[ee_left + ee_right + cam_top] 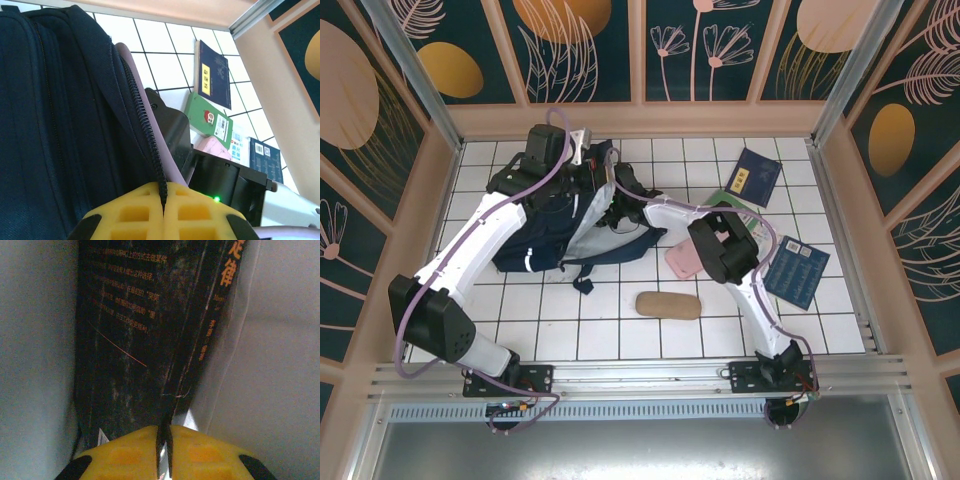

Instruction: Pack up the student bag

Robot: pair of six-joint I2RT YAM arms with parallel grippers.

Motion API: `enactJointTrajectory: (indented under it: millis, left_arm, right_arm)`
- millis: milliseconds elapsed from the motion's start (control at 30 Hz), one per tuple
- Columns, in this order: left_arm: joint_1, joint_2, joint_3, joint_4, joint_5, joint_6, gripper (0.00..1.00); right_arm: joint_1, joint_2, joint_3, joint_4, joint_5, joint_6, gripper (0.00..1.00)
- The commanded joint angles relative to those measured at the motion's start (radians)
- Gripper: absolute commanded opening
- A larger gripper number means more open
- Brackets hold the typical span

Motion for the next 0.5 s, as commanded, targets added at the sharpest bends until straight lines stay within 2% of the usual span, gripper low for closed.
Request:
enactJointTrajectory:
  millis: [0,333,467]
  left_arm:
    - [-0.009,-0.059,-0.013,0.093,0.079,-0.021,0.00]
    - [-0.008,-0.069,-0.053,0.098,0.105,-0.013,0.00]
    - [-0.007,-0.071,-0.059,0.090,0.076,-0.004,0.00]
  right_arm:
    - [0.022,0.036,0.048,0.065,0.002,0.040,0.17]
    - [0.024,0.097,0.078,0.289,-0.072,0.211,0.20]
    - [0.020,0.096,0.054,0.339,-0.092,0.253,0.24]
